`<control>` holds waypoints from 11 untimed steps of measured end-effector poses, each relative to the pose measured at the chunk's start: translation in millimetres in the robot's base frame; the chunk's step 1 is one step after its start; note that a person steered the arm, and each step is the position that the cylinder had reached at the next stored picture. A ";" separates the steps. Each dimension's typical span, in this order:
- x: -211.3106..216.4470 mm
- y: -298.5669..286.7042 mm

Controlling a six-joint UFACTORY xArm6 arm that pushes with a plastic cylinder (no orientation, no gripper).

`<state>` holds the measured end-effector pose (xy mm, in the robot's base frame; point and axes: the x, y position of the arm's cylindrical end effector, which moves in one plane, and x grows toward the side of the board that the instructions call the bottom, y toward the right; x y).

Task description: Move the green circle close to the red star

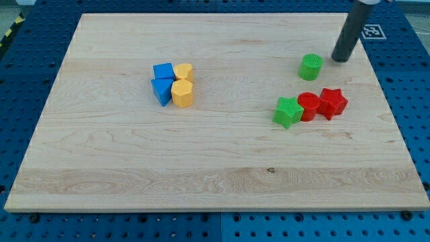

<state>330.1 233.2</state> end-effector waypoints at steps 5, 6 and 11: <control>-5.9 -70.3; -2.0 -74.6; 25.8 -74.2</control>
